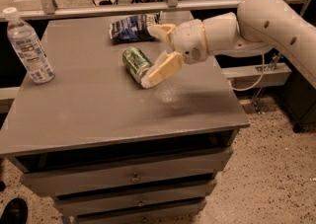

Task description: Knock green can over

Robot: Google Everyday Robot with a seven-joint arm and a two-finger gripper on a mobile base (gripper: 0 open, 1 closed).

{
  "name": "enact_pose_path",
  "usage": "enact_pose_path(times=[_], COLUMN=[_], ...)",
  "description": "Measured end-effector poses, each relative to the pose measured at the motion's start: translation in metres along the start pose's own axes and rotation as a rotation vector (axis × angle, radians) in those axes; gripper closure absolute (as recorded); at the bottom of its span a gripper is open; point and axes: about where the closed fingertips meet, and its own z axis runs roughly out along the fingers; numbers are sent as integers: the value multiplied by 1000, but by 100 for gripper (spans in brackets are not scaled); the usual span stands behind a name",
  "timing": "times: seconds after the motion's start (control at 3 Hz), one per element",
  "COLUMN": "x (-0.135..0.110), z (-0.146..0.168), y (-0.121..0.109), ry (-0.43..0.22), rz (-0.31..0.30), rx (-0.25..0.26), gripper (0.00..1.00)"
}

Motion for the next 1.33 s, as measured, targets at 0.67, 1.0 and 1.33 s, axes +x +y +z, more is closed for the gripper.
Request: enact_pose_path(times=[0.67,1.0,1.33], x=[35,48,67], z=[-21,-25,-29], y=[-9,-15,-21], ry=[43,58,92], rz=[9,5,6], rx=[-7,-8,-5], gripper=[0,0,0])
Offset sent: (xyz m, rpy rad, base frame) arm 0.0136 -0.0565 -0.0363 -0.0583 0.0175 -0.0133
